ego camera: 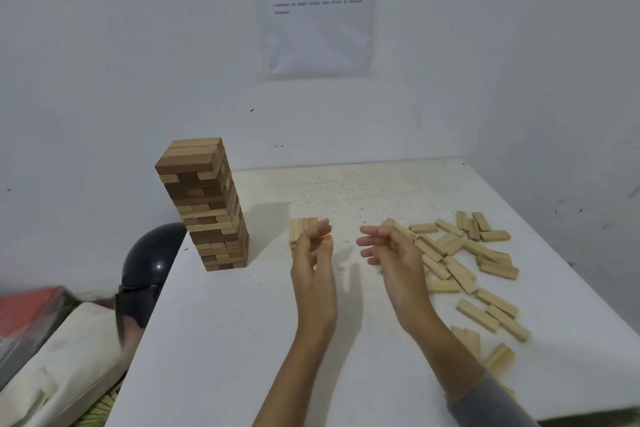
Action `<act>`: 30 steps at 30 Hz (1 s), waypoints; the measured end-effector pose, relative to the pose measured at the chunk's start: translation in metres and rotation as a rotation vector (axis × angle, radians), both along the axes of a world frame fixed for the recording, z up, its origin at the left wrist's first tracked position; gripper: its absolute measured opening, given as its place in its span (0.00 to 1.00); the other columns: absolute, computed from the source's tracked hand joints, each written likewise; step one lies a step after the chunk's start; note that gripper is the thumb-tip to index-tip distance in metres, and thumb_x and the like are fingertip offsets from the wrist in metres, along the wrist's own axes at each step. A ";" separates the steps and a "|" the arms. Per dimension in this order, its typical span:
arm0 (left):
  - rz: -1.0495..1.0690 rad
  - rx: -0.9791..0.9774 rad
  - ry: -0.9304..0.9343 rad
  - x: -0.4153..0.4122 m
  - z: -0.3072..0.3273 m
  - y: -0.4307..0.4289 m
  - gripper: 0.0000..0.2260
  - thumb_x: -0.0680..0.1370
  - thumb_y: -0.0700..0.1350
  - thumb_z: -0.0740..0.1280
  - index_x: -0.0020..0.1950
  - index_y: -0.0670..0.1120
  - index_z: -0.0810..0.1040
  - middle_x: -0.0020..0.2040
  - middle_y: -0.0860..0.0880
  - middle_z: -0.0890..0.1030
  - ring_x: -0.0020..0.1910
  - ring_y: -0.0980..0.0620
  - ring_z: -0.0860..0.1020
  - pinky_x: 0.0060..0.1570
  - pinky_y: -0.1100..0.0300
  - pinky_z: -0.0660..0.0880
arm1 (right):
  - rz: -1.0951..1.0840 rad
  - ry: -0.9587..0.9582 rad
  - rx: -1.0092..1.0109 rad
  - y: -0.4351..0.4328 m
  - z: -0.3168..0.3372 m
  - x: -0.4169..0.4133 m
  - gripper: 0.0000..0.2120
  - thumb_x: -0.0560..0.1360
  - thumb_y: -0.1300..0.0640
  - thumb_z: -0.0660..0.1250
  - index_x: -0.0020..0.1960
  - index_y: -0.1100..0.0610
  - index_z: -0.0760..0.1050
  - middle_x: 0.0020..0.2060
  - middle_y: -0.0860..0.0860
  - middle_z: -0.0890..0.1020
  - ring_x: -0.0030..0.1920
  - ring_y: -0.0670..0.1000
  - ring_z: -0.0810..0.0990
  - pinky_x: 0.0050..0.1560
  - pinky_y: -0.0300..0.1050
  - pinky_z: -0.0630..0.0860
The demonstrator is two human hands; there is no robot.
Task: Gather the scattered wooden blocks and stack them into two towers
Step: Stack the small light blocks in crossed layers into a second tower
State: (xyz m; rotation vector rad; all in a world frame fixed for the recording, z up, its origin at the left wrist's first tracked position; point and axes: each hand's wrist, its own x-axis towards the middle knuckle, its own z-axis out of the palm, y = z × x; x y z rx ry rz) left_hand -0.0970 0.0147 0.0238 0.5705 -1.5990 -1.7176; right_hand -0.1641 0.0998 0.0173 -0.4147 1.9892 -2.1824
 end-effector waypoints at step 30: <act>-0.617 -1.056 -0.271 -0.002 -0.057 0.061 0.09 0.79 0.43 0.66 0.57 0.48 0.80 0.55 0.52 0.79 0.55 0.51 0.73 0.53 0.57 0.68 | -0.116 0.370 0.868 0.149 -0.031 -0.003 0.12 0.75 0.63 0.69 0.58 0.57 0.79 0.47 0.50 0.78 0.50 0.46 0.68 0.46 0.21 0.64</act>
